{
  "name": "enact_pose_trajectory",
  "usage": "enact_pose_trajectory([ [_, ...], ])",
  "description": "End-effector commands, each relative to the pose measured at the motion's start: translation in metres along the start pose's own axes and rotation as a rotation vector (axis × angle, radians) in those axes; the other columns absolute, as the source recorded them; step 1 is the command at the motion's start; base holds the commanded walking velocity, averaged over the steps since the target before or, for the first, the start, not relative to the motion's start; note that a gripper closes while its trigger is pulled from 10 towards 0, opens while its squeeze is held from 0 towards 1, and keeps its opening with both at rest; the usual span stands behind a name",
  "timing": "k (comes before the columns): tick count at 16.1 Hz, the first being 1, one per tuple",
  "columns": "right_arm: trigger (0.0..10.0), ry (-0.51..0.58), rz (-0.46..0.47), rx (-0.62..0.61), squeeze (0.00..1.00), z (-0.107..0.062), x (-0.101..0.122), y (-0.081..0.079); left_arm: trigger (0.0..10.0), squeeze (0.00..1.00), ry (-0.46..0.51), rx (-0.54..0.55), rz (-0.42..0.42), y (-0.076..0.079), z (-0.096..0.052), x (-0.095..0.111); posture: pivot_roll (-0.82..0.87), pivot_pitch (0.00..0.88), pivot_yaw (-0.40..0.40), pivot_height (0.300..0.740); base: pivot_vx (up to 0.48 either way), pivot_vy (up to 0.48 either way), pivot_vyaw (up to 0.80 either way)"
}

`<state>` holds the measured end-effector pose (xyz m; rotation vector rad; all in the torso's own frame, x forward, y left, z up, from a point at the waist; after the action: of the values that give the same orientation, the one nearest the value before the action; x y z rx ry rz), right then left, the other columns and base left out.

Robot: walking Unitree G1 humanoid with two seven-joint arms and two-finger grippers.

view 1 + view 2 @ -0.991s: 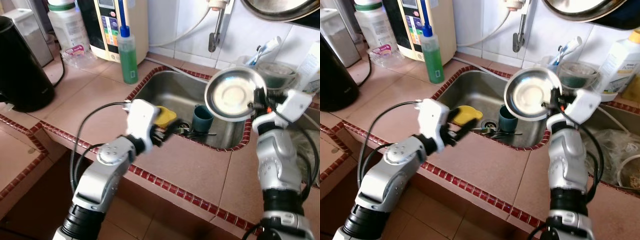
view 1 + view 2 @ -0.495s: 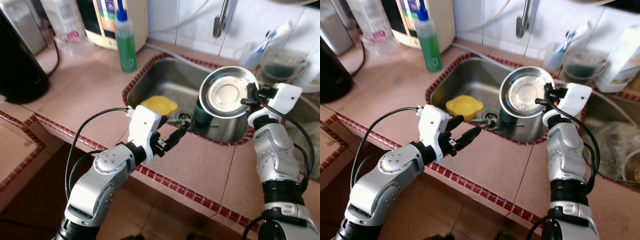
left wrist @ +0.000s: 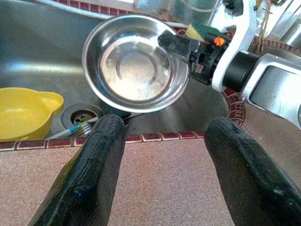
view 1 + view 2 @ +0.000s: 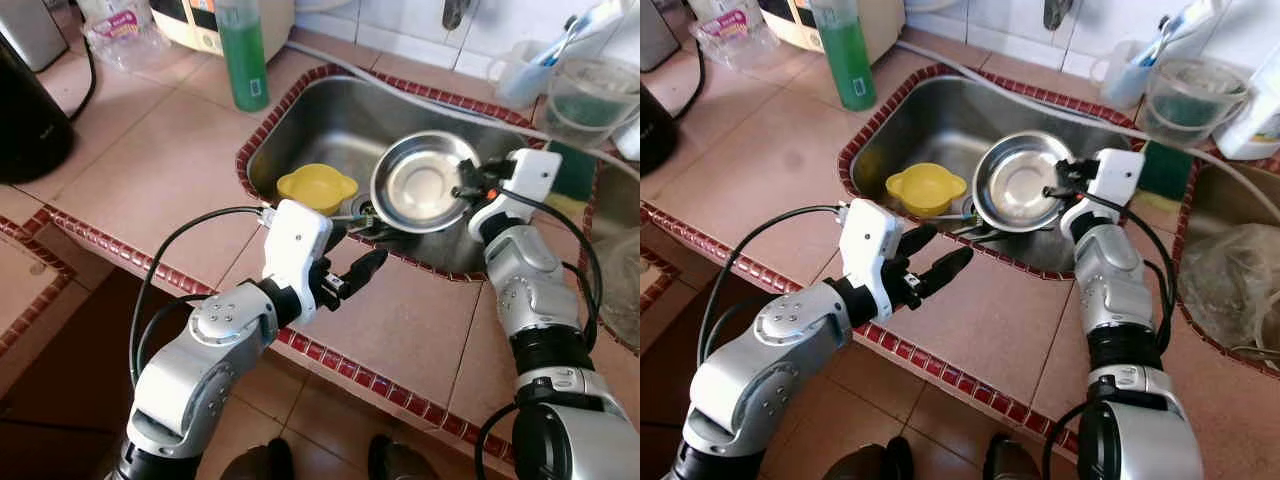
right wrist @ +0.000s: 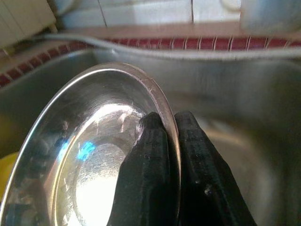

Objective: Kitchen organization

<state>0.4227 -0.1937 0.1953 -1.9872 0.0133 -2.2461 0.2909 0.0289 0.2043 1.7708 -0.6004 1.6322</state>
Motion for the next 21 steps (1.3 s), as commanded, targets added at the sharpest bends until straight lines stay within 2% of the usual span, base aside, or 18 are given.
enact_pose_trajectory([
  [1, 10.0, -0.012, -0.012, 0.017, 0.00, 0.002, 0.001, -0.001, 10.0, 0.00, -0.001, 0.000, 0.001, 0.002, -0.003, 0.001, -0.10, 0.296, 0.009, 0.740, 0.000, 0.000, 0.00],
  [4, 10.0, -0.017, 0.002, 0.038, 0.00, 0.004, -0.003, -0.004, 10.0, 0.00, 0.000, 0.011, -0.002, 0.000, -0.003, 0.005, -0.10, 0.291, 0.008, 0.740, 0.000, 0.000, 0.00],
  [5, 10.0, -0.014, -0.007, 0.032, 1.00, 0.004, -0.003, -0.003, 10.0, 0.00, 0.000, 0.011, -0.001, 0.001, -0.003, 0.005, -0.11, 0.292, 0.006, 0.740, 0.000, 0.000, 0.00],
  [7, 10.0, -0.015, 0.006, 0.030, 1.00, 0.005, -0.003, -0.003, 10.0, 0.00, 0.001, 0.012, -0.001, 0.001, -0.003, 0.006, -0.11, 0.291, 0.006, 0.740, 0.000, 0.000, 0.00],
  [10, 10.0, -0.015, -0.025, 0.017, 1.00, 0.006, -0.002, 0.000, 10.0, 0.00, 0.003, 0.007, -0.002, 0.003, -0.002, 0.007, -0.10, 0.282, 0.002, 0.740, 0.000, 0.000, 0.00],
  [13, 10.0, -0.027, -0.022, 0.031, 1.00, 0.007, -0.006, -0.004, 10.0, 0.00, 0.008, 0.012, -0.001, 0.001, -0.002, 0.008, -0.09, 0.273, -0.004, 0.740, 0.000, 0.000, 0.00],
  [21, 10.0, 0.065, -0.007, 0.150, 1.00, 0.009, 0.004, -0.034, 10.0, 0.00, 0.065, 0.142, 0.058, -0.031, -0.005, 0.016, -0.08, 0.179, -0.021, 0.740, 0.000, 0.000, 0.00],
])
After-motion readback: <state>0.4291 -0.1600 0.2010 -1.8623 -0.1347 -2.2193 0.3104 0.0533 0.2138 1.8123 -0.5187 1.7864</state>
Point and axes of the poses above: a point about 5 cm out from each wrist's last joint towards the gripper, its own z axis pointing out of the wrist towards the gripper, its own x axis along the axis of the wrist's last joint, y = z × x, the point moved 4 cm from there along z, pointing out of the wrist towards the gripper, and after that the axes turned 5 degrees about -z, right-handed, at the moved point
